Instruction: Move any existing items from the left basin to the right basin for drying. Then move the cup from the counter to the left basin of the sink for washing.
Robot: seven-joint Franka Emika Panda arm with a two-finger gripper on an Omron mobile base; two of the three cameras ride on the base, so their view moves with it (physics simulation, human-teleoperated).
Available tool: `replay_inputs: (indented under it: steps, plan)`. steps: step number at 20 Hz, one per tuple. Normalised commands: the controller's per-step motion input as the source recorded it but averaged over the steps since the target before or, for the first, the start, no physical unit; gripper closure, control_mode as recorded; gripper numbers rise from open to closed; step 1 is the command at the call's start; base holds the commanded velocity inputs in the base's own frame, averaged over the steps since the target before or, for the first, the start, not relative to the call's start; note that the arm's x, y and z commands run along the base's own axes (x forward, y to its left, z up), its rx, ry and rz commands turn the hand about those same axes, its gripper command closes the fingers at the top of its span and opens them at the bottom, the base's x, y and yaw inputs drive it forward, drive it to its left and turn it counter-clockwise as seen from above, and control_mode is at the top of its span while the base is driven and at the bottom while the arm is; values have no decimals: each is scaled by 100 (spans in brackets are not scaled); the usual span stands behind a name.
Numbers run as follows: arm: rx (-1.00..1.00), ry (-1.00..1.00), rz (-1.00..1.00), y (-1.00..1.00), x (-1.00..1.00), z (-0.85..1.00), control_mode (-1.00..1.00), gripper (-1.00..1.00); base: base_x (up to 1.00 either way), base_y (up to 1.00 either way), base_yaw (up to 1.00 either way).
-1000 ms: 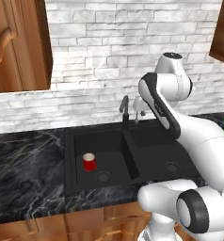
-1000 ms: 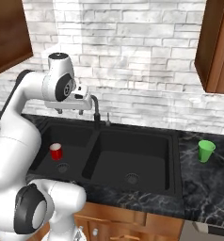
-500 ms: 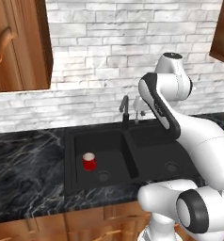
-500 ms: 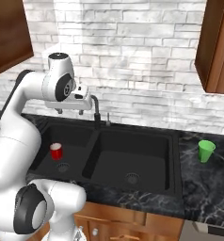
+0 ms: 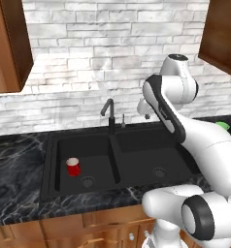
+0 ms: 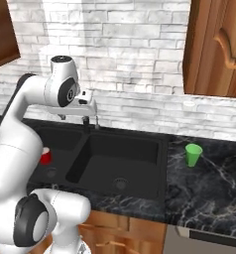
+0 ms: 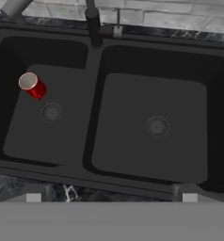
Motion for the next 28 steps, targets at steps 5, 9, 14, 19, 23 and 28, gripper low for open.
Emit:
replay_inputs:
  steps: [5,9,14,19,23,28]
  plan:
    - [0,0,0,0,0,0,100,-100,46,-7,0]
    - [0,0,0,0,0,0,100,-100,53,0,0]
    - [0,0,0,0,0,0,100,-100,35,0,0]
    - [0,0,0,0,0,0,100,-100,10,0,0]
    - [0,0,0,1,-6,-1,-100,-100,0,0,0]
    - [0,0,0,25,-29,-20,-100,-100,0,0,0]
